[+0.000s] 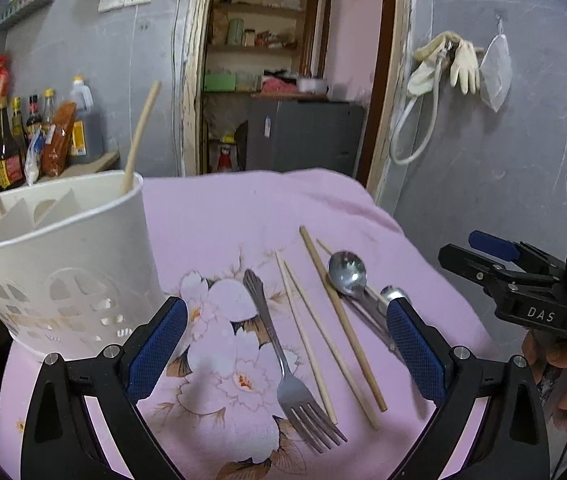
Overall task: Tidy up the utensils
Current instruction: 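Grasp the silver fork with the left tool while the right tool grasps a chopstick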
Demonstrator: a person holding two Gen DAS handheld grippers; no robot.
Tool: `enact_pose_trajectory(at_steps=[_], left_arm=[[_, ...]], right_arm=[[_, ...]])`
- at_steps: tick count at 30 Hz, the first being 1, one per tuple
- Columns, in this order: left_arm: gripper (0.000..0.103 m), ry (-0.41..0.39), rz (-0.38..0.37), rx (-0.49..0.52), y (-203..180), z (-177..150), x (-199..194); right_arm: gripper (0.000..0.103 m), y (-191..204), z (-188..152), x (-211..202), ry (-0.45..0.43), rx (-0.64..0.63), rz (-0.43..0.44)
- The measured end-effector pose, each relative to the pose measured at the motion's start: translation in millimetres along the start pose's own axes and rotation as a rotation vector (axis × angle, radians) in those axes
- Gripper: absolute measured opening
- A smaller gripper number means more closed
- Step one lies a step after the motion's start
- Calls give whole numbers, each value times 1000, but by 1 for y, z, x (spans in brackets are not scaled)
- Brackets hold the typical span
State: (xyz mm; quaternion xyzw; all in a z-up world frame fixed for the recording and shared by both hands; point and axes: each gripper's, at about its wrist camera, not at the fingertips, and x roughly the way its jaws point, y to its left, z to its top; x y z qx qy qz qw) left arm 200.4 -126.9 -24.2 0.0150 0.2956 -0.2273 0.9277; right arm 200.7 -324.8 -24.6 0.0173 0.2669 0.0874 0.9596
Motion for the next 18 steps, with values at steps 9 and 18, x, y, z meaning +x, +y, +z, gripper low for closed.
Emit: enact_pose_trajectory(at_steps=[9,18], left_arm=[[79,160,-10,4,6,0,31],[35,284,-14,-35,22,6,64]], right_arm=[[30,13,-3,32,180,-62,57],[15,19,-4,53,287,-78,109]])
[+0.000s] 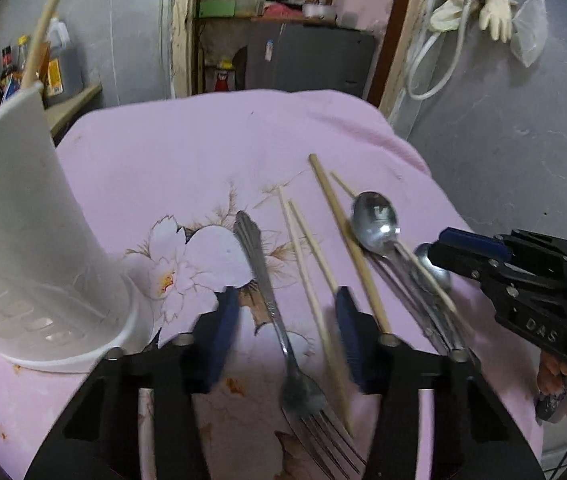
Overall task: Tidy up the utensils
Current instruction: 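Grasp the silver fork with the left tool while the right tool grasps a chopstick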
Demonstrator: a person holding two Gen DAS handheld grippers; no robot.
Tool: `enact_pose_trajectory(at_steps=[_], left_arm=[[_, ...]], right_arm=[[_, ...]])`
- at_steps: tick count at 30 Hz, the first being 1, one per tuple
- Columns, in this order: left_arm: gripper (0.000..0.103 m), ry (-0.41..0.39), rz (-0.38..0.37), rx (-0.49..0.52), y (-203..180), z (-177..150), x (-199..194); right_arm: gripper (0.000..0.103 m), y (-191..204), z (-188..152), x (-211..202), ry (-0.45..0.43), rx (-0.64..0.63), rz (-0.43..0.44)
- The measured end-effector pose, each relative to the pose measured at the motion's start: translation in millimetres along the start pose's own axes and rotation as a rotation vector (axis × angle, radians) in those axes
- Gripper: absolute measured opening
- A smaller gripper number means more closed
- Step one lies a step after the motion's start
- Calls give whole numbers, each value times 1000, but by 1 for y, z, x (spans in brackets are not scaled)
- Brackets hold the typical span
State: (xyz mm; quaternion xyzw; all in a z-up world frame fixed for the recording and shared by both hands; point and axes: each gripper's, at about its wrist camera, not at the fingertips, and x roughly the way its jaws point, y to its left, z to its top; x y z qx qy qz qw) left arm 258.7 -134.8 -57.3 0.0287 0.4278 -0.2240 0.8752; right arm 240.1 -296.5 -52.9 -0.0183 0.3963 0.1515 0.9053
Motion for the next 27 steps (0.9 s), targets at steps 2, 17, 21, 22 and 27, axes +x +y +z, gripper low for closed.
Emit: enact_pose_trajectory(at_steps=[2,17,21,22,27], left_arm=[[31,26,-6,-18,5,2,5],[9,95,-41,-40,16,17,18],[10,113,-55,-37,16,20,21],[10,119,-59,-39,17,21,21],[10,139,-75,-36,13,23,24]], right_arm=[[14,0,2,4,21,0,9],[10,2,29,32,166,14,-13],[10,-5,33,42,201,27,-30],[10,-8,34,46,220,46,-19],[11,-13,43,59,273,77,9]])
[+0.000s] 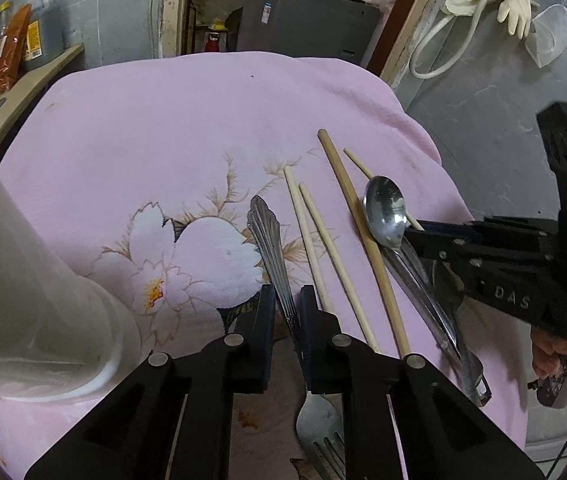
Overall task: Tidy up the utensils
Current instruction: 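Grasp the silver fork with the left tool while the right tool grasps a chopstick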
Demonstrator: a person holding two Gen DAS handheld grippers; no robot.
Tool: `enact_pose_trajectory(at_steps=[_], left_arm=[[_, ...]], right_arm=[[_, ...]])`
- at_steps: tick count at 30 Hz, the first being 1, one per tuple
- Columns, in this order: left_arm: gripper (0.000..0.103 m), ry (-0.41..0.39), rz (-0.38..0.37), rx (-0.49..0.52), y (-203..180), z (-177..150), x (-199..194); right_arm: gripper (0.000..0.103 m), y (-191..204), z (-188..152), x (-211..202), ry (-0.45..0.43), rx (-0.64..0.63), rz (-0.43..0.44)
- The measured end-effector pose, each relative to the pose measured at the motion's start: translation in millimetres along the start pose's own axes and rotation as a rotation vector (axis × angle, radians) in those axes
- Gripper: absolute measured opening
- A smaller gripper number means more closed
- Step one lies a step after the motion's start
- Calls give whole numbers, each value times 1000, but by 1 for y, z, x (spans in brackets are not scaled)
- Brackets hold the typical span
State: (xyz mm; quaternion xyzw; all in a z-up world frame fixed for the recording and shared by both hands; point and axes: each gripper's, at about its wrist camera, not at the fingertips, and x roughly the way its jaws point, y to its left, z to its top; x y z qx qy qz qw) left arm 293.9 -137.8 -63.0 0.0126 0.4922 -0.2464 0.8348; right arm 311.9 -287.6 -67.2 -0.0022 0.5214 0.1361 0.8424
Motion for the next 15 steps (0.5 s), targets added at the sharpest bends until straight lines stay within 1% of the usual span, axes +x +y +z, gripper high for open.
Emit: enact_pose_trajectory(at_steps=[5,8,9,10,11,12,13,15], left_arm=[[10,11,0,-3,-2,1,0],[8,8,1,-12,-1,0,-1],[7,6,-2,-20,-2,-1,-1],[6,7,-9,-28,-3,-1,0],[5,13,-30,-41,-3,-2,0],[4,21,-51,-53,-3,-3,0],[4,21,-65,-63,-4,-4,-1],[4,9,-66,-68,-3,-6,-4]], right_arm=[[11,-5,8,5,44,22,29],[11,-8,14,6,90,31,39],[9,-8,16,7,99,44,38],[9,-8,17,7,98,68,32],[5,-8,15,6,91,75,20],[4,-7,13,4,73,75,5],[3,-7,10,2,54,83,8],[3,-10,3,-3,16,112,30]])
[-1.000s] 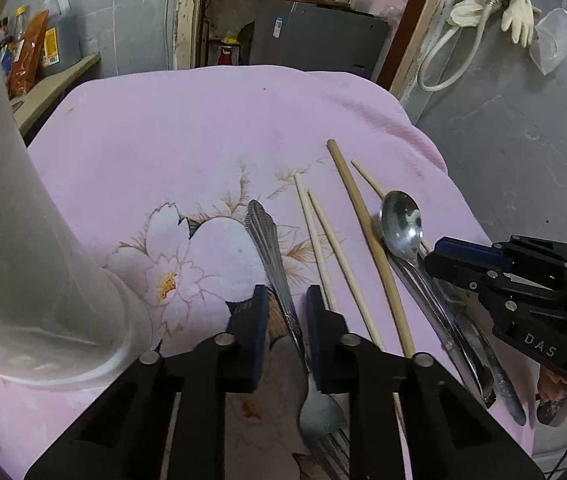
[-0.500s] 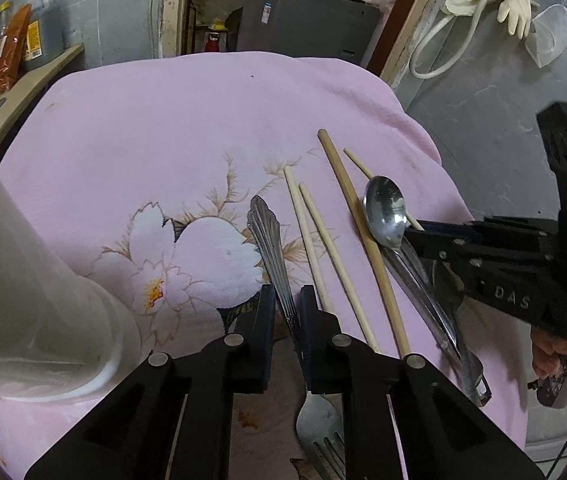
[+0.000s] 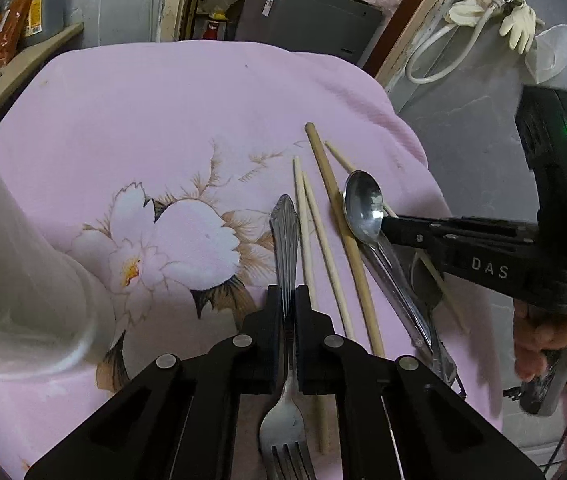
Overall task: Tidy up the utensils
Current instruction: 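Grasp the silver fork with the left tool while the right tool grasps a chopstick, then lift the fork and chopstick and carry them over the white caddy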
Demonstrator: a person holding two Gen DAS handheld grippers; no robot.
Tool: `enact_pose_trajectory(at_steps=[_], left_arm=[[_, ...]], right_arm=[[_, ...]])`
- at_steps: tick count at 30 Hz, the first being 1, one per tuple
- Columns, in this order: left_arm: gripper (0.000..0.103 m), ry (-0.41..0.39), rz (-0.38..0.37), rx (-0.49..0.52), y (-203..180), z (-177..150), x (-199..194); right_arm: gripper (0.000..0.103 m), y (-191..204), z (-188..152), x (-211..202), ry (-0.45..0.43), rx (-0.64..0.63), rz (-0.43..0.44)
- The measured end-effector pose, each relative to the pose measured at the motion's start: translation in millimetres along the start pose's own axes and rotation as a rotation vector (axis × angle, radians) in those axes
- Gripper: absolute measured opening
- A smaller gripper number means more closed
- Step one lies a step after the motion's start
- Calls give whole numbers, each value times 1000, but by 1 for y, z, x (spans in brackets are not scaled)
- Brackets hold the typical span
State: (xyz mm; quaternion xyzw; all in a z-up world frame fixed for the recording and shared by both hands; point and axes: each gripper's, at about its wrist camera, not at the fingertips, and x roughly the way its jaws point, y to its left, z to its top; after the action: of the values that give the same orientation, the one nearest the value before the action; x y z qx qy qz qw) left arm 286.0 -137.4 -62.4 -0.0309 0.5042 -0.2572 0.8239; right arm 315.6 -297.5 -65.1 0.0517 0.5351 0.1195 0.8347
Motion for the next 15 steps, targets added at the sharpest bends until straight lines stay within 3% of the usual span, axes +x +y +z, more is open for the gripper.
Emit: enact_pose_trajectory(at_steps=[8,15], left_arm=[[4,-133,-21,-22,1,-14,-33],[3,-377,26,0,-6,-33,-70]], right_arm=[[3,-11,-28,-34,-194,50,36],[3,20,-66,-82,-562,-32,13]])
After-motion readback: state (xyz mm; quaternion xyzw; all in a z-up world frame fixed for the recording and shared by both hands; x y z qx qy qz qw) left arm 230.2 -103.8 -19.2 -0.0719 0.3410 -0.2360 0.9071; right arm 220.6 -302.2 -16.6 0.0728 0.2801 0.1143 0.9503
